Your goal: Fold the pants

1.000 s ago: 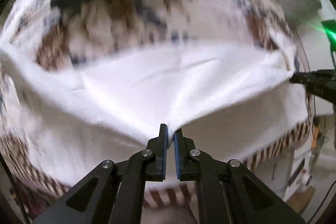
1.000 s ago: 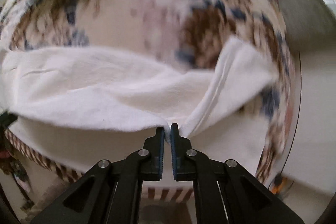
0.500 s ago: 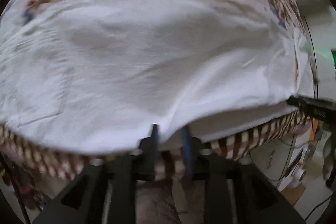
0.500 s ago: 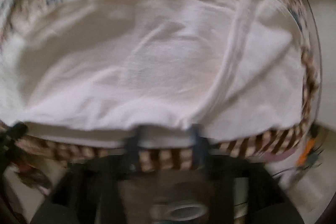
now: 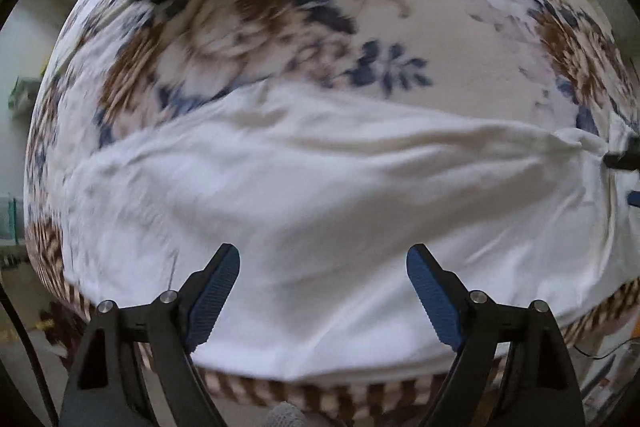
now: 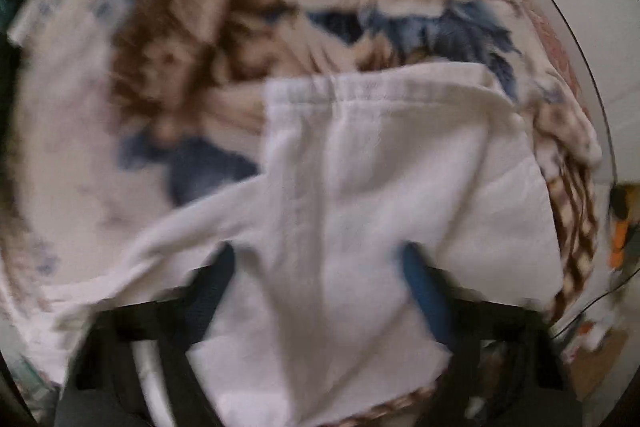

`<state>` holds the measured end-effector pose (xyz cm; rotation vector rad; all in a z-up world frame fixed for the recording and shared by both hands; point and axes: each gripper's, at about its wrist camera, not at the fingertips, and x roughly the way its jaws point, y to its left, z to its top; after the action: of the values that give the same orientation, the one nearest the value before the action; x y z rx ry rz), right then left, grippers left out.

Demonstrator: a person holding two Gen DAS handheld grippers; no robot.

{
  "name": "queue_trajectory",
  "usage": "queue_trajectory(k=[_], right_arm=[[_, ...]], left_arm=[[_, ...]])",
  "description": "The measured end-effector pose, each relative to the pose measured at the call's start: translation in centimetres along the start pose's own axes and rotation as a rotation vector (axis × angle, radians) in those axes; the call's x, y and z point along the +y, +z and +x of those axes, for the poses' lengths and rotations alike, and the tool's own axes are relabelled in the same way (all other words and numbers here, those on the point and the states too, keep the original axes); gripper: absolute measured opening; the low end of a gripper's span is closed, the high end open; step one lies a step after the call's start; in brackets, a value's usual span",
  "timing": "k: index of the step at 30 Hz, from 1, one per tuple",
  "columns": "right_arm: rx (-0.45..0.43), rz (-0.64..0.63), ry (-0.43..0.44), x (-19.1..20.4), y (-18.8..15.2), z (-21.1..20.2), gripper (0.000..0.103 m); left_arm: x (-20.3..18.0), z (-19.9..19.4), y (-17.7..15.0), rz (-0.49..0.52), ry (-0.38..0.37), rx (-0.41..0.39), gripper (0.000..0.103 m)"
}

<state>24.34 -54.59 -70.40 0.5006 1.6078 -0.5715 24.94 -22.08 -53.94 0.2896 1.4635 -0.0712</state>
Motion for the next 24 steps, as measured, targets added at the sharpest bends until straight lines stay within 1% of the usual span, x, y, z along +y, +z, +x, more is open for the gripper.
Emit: queue_trajectory(k=[1, 2, 4, 5, 6, 7, 9, 10, 11, 13, 14, 15, 17, 19, 20, 21, 22, 23, 24], right_arm=[[-0.025, 0.019, -0.012, -0.9, -0.4, -0.3, 0.019], [-0.063, 0.072, 0.013, -2.6, -0.9, -1.3, 0.011], [-0.137, 0.205, 0.035, -7.3, -3.3, -3.7, 0.011], [-0.134, 0.254, 0.055, -9.3, -4.6, -4.1, 0.011], [-0.098, 0.301, 0.089, -11.5, -5.9, -3.7, 0.011], [-0.043, 0.35, 0.121, -13.5, -7.2, -2.7, 0.011], [0.05, 0.44, 0.233, -16.2, -9.5, -0.1, 0.011], [0.057, 0.495, 0.283, -17.4, -10.5, 0.7, 0.011], [0.044, 0.53, 0.328, -18.1, -11.1, 1.0, 0.011], [-0.003, 0.552, 0.372, -18.5, -11.6, 0.8, 0.01], [-0.034, 0.545, 0.39, -18.7, -11.6, 0.5, 0.005], [-0.073, 0.524, 0.4, -18.5, -11.7, -0.4, 0.003], [-0.128, 0.511, 0.386, -18.7, -11.7, -2.1, 0.002], [-0.167, 0.517, 0.331, -19.7, -10.5, -3.8, 0.002], [-0.15, 0.512, 0.328, -20.1, -10.0, -3.5, 0.002], [-0.092, 0.501, 0.331, -20.3, -9.4, -2.4, 0.002], [-0.016, 0.481, 0.336, -21.0, -8.6, -0.6, 0.002], [0.048, 0.462, 0.325, -20.8, -8.5, 0.4, 0.004], [0.07, 0.453, 0.329, -20.7, -8.4, 0.6, 0.008]], left_arm=[[-0.4, -0.2, 0.2, 0.012, 0.001, -0.004, 0.085], [-0.7, -0.6, 0.2, 0.018, -0.004, -0.009, 0.085], [-1.3, -1.1, 0.0, 0.032, -0.024, -0.012, 0.085], [-1.5, -1.1, -0.2, 0.031, -0.027, -0.006, 0.085], [-1.7, -1.1, -0.7, 0.023, -0.038, 0.007, 0.085], [-2.1, -1.1, -1.0, 0.013, -0.047, 0.022, 0.085], [-2.8, -0.7, -1.8, 0.0, -0.049, 0.048, 0.085], [-3.3, -0.2, -2.4, -0.001, -0.049, 0.068, 0.085], [-3.7, 0.2, -2.7, 0.003, -0.051, 0.083, 0.085], [-4.4, 1.0, -3.2, 0.007, -0.055, 0.113, 0.085], [-4.6, 1.2, -3.4, 0.007, -0.057, 0.118, 0.085], [-4.7, 1.3, -3.5, 0.009, -0.058, 0.119, 0.085], [-4.7, 1.3, -3.6, 0.009, -0.062, 0.118, 0.085], [-4.4, 1.2, -3.9, 0.007, -0.063, 0.116, 0.085], [-4.1, 1.1, -4.0, 0.003, -0.063, 0.115, 0.085], [-3.7, 1.1, -4.1, -0.003, -0.063, 0.115, 0.085], [-3.1, 1.0, -4.6, -0.014, -0.063, 0.117, 0.085], [-2.7, 1.0, -4.8, -0.023, -0.062, 0.12, 0.085], [-2.0, 1.1, -5.1, -0.043, -0.065, 0.124, 0.085]])
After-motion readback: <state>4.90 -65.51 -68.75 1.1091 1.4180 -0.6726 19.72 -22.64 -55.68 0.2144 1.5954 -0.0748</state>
